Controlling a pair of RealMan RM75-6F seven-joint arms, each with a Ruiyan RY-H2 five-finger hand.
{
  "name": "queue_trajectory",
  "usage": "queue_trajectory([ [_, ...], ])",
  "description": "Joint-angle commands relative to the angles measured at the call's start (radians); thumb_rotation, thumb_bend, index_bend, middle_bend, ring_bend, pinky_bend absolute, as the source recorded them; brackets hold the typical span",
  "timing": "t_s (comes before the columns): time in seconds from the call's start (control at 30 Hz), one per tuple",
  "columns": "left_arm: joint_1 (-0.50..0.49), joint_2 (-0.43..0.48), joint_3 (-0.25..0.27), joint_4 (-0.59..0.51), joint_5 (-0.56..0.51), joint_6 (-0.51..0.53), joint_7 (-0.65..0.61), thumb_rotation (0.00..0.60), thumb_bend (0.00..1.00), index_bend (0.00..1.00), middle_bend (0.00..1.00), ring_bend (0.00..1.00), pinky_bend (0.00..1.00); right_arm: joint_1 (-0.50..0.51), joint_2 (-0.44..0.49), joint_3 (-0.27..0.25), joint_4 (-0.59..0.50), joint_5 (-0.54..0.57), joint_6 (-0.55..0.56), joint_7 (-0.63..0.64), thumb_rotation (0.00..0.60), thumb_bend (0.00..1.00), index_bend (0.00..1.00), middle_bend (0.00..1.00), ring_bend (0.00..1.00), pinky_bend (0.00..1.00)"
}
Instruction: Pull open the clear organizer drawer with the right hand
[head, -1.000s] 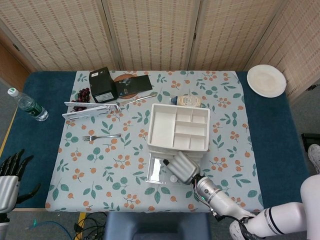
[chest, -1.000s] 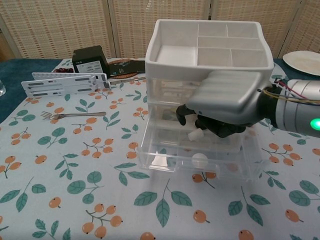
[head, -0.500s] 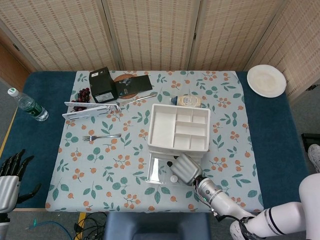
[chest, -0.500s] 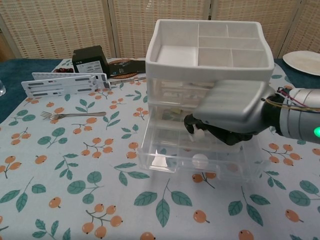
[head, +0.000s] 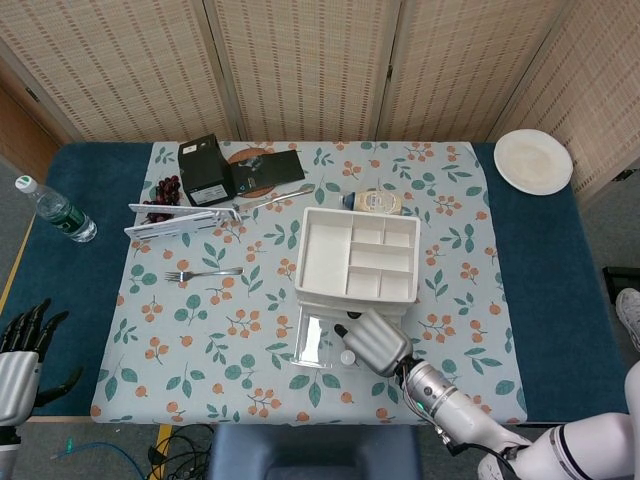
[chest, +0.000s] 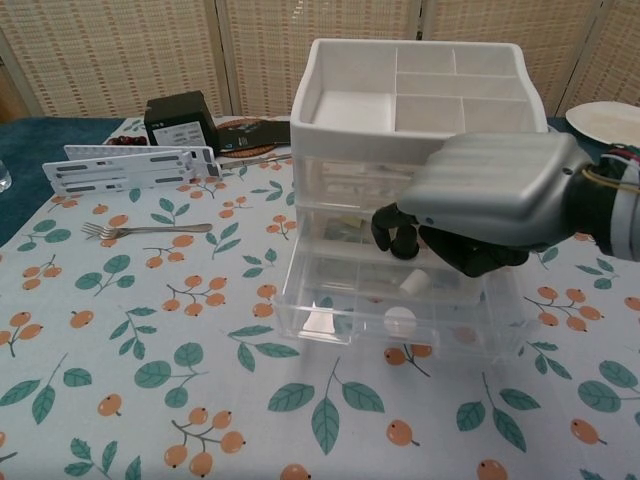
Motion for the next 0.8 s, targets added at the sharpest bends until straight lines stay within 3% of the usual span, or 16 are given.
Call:
queue_trajectory([
  [0.03, 0.001, 0.001, 0.0, -0.001, 0.0, 0.0, 0.001, 0.6, 0.25, 0.14, 0.0, 0.04, 0.07, 0.0, 0.0, -0.001, 0.003, 0.005, -0.006, -0.008, 0.6, 0.35, 0.27, 1.0, 1.0, 1.0],
  [0.33, 0.003, 0.003, 0.002, 0.0, -0.002, 0.0, -0.008, 0.6, 0.25, 0.14, 0.0, 0.04, 0.07, -0.013, 0.007, -0.002, 0.019, -0.018, -0.02, 0.022, 0.6, 0.33, 0.27, 1.0, 1.0, 1.0],
  [0.47, 0.002, 0.002, 0.003, 0.001, 0.0, -0.002, -0.009, 0.6, 0.25, 0.14, 0.0, 0.04, 0.07, -0.053, -0.008, 0.012, 0.039, -0.084, 0.004, 0.123, 0.6, 0.06, 0.3, 1.0, 1.0, 1.0],
  [0.53, 0.002, 0.002, 0.003, 0.001, 0.0, -0.003, -0.007, 0.6, 0.25, 0.14, 0.0, 0.04, 0.07, -0.072, -0.01, 0.019, 0.049, -0.116, 0.009, 0.181, 0.6, 0.01, 0.32, 1.0, 1.0, 1.0],
  [0.67, 0.003, 0.002, 0.002, -0.001, -0.001, -0.001, -0.007, 0.6, 0.25, 0.14, 0.0, 0.04, 0.07, -0.092, -0.01, 0.033, 0.07, -0.172, 0.01, 0.254, 0.6, 0.01, 0.32, 0.98, 1.0, 1.0],
  [0.8, 0.004, 0.002, 0.003, -0.002, -0.002, -0.001, -0.004, 0.6, 0.25, 0.14, 0.0, 0.04, 0.07, -0.102, 0.004, 0.053, 0.062, -0.17, -0.029, 0.358, 0.6, 0.15, 0.32, 0.92, 1.0, 1.0],
])
